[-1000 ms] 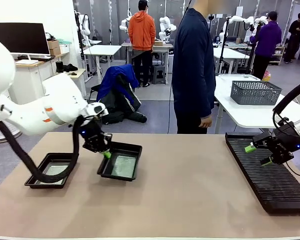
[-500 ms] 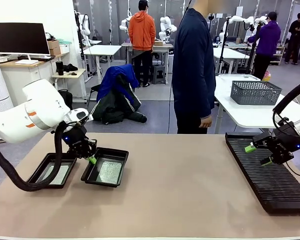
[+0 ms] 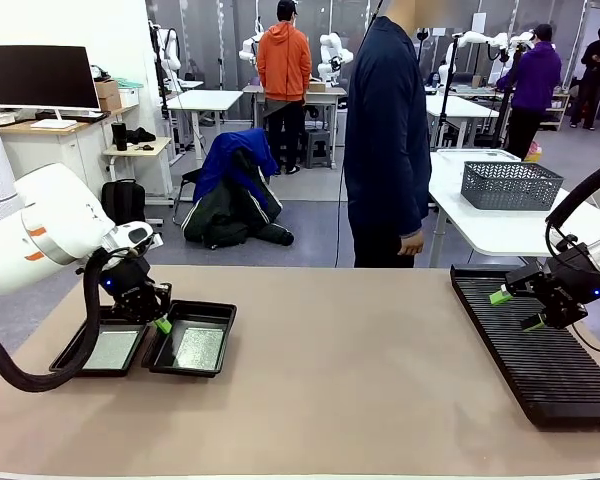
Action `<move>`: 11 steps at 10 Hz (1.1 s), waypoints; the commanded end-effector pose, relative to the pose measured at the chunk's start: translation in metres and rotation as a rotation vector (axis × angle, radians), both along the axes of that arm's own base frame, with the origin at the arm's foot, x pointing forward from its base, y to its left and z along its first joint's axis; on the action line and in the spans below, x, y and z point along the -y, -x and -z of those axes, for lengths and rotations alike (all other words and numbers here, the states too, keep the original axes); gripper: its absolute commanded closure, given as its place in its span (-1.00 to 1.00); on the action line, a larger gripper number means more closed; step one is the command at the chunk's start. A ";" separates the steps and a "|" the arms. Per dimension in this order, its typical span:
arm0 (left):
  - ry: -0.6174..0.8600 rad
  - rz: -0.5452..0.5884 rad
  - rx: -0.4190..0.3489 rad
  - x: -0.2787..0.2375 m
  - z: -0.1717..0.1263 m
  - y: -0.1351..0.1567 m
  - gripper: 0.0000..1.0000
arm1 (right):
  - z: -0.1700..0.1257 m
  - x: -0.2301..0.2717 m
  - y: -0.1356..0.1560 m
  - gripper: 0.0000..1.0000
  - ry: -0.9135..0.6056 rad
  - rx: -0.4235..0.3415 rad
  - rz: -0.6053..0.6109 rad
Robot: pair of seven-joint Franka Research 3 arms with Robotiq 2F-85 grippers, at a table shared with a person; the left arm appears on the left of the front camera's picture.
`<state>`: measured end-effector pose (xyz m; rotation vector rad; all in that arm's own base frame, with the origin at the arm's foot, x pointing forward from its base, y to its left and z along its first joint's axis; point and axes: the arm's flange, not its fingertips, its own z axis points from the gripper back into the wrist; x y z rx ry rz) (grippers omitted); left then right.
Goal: Inspect and transfer BCBs to ESD trays.
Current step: Pick up the ESD tray and place it on the left side of the table.
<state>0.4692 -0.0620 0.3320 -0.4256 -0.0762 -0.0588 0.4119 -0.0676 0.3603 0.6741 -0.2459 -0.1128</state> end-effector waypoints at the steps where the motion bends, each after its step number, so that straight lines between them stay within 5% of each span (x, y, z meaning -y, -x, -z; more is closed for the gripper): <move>1: 0.038 0.007 0.012 -0.009 0.002 0.005 0.95 | -0.002 -0.001 0.000 -1.00 0.000 -0.011 0.018; 11: -0.025 -0.041 -0.023 -0.006 0.022 -0.012 0.95 | -0.002 -0.001 0.000 -1.00 0.000 -0.011 0.018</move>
